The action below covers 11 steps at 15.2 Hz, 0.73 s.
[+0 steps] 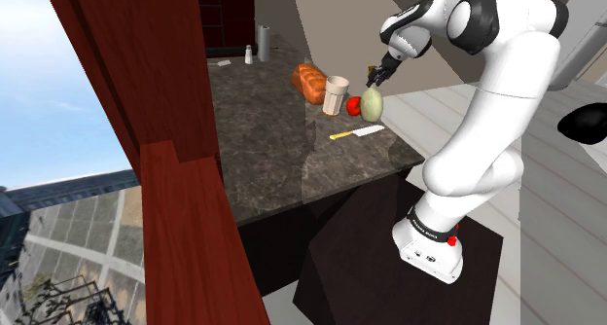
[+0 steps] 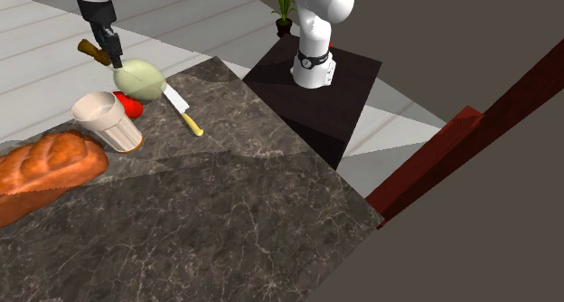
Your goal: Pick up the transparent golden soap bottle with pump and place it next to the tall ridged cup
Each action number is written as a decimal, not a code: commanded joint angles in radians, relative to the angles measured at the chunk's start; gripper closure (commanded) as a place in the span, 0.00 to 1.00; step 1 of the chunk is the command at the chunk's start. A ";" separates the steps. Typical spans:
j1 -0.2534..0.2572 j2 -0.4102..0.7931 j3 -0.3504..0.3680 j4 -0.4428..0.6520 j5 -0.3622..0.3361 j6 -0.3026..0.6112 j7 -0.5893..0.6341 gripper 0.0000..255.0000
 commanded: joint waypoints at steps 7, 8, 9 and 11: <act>-0.001 -0.045 -0.012 0.004 -0.028 -0.047 0.017 0.00; -0.001 -0.066 -0.018 0.008 -0.041 -0.071 0.026 0.00; -0.002 -0.083 -0.022 0.013 -0.052 -0.090 0.032 0.00; -0.002 -0.083 -0.022 0.012 -0.052 -0.090 0.032 0.00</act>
